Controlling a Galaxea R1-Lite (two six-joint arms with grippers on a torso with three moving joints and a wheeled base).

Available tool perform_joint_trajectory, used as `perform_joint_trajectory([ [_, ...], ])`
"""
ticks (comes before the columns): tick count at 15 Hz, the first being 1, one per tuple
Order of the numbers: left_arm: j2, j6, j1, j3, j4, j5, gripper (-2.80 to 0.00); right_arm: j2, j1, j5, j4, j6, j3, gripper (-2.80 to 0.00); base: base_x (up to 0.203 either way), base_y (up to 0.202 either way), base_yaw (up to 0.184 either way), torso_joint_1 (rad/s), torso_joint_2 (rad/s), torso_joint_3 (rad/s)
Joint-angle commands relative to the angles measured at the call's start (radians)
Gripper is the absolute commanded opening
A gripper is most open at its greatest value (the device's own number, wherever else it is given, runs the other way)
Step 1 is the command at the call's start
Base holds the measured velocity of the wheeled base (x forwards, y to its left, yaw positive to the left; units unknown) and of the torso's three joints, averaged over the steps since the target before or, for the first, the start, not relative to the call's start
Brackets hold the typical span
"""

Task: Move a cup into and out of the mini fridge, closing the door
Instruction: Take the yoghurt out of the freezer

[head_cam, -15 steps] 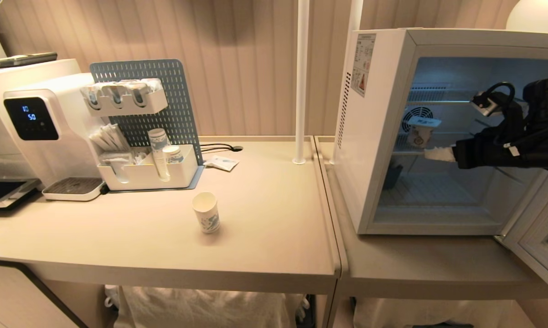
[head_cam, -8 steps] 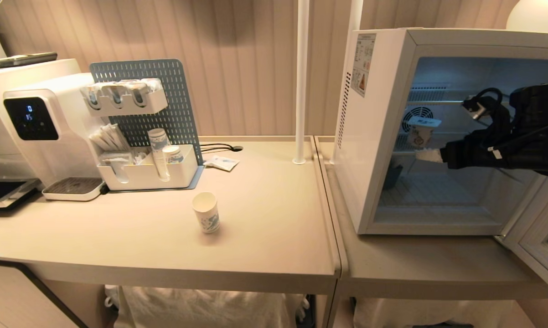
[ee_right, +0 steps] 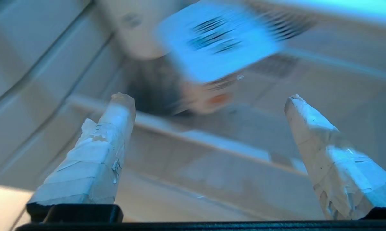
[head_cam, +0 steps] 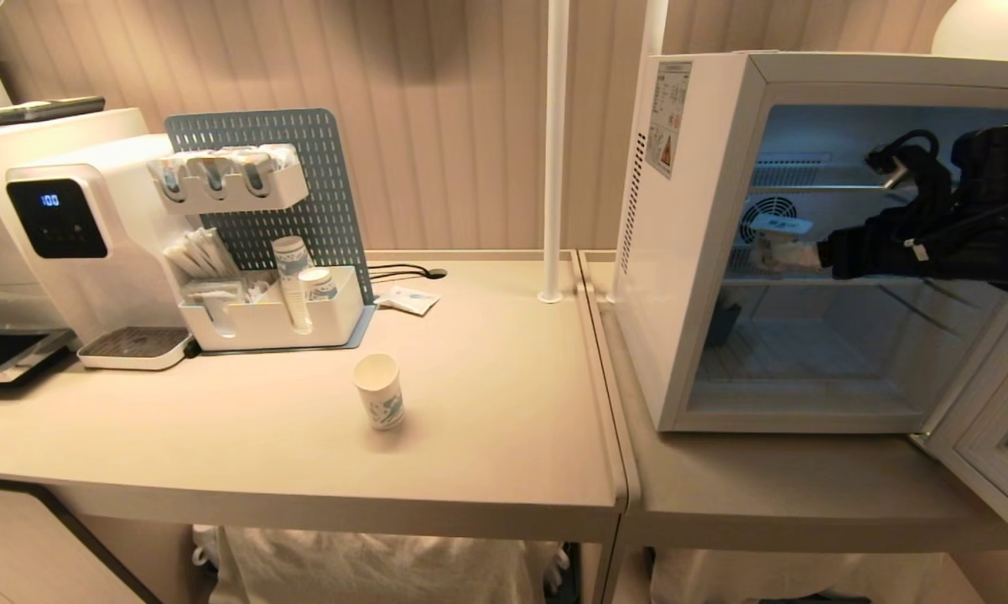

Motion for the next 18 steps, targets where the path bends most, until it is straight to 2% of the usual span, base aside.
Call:
perform_joint_trajectory([
  [1, 0.000, 0.000, 0.001, 0.000, -0.001, 0.000, -2.80, 0.009, -0.023, 0.002, -0.002, 0.000, -0.028, 0.00, 0.000, 0.000, 0.000, 0.000, 0.00, 0.000],
  [11, 0.000, 0.000, 0.001, 0.000, 0.000, 0.000, -2.80, 0.135, -0.045, 0.000, -0.027, 0.003, -0.136, 0.00, 0.000, 0.000, 0.000, 0.000, 0.00, 0.000],
  [18, 0.000, 0.000, 0.001, 0.000, 0.001, 0.000, -2.80, 0.142, -0.020, 0.003, -0.028, 0.031, -0.135, 0.00, 0.000, 0.000, 0.000, 0.000, 0.00, 0.000],
])
